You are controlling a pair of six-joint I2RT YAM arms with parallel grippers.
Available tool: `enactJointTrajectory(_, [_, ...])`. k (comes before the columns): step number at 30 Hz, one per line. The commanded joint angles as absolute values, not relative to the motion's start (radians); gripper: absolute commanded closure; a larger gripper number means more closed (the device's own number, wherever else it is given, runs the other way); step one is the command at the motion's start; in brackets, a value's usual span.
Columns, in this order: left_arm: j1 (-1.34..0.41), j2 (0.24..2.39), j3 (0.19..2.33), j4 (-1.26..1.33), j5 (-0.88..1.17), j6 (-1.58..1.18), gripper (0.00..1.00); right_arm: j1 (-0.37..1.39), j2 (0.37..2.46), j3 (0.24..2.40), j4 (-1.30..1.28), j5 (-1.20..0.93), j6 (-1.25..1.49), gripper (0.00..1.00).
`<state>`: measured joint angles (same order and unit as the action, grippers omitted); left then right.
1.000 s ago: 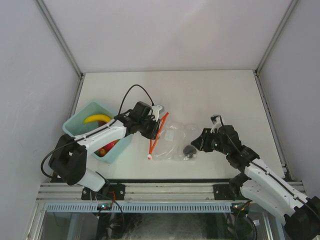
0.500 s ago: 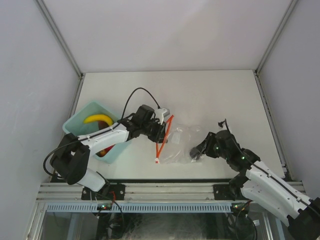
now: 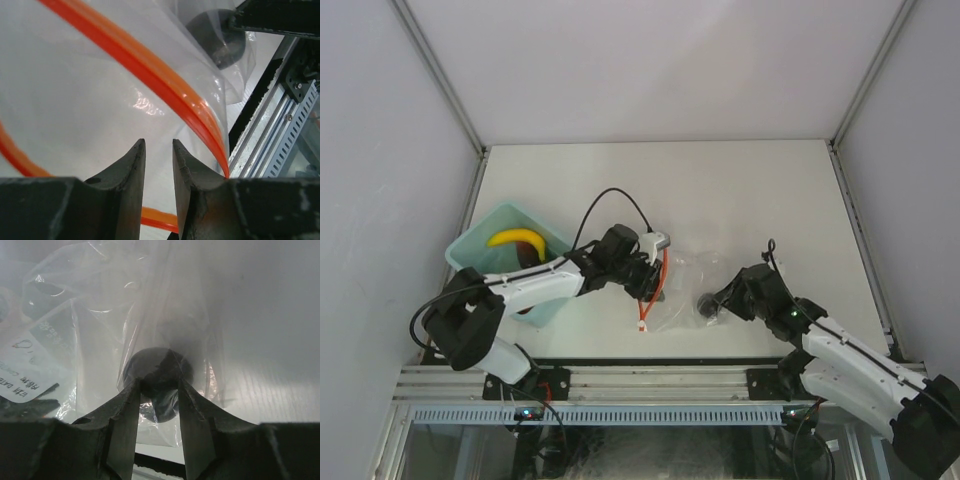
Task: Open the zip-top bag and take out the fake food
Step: Pick up the fake fruit from the zipper food storage bag.
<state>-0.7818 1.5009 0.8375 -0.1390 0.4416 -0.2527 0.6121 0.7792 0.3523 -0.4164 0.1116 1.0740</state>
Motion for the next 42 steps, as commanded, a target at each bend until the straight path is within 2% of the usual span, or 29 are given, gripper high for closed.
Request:
enactJointTrajectory(1, [-0.820, 1.498, 0.815, -0.055, 0.456, -0.248, 0.67, 0.616, 0.844, 0.347, -0.327, 0.094, 1.031, 0.66])
enactJointTrajectory(9, [-0.859, 1.499, 0.769, 0.070, 0.424, -0.202, 0.64, 0.566, 0.987, 0.381, -0.200, -0.041, 0.921, 0.70])
enactJointTrajectory(15, [-0.860, 1.522, 0.808, 0.021, 0.417, -0.209, 0.65, 0.480, 0.986, 0.411, -0.172, -0.150, 0.827, 0.71])
enactJointTrajectory(22, [-0.861, 1.519, 0.773, 0.033, 0.393, -0.232, 0.77, 0.390, 0.946, 0.426, -0.217, -0.219, 0.767, 0.71])
enactJointTrajectory(25, [-0.861, 1.488, 0.740, 0.083, 0.408, -0.220, 0.78, 0.380, 0.903, 0.426, -0.272, -0.209, 0.769, 0.70])
enactJointTrajectory(32, [-0.867, 1.406, 0.636, 0.302, 0.479, -0.132, 0.77, 0.388, 0.802, 0.405, -0.371, -0.129, 0.826, 0.71])
enactJointTrajectory(36, [-0.893, 1.410, 0.595, 0.413, 0.506, -0.041, 0.75, 0.397, 0.839, 0.378, -0.344, -0.120, 0.840, 0.73])
enactJointTrajectory(42, [-0.942, 1.463, 0.580, 0.445, 0.459, 0.117, 0.68, 0.407, 0.931, 0.366, -0.265, -0.181, 0.835, 0.74])
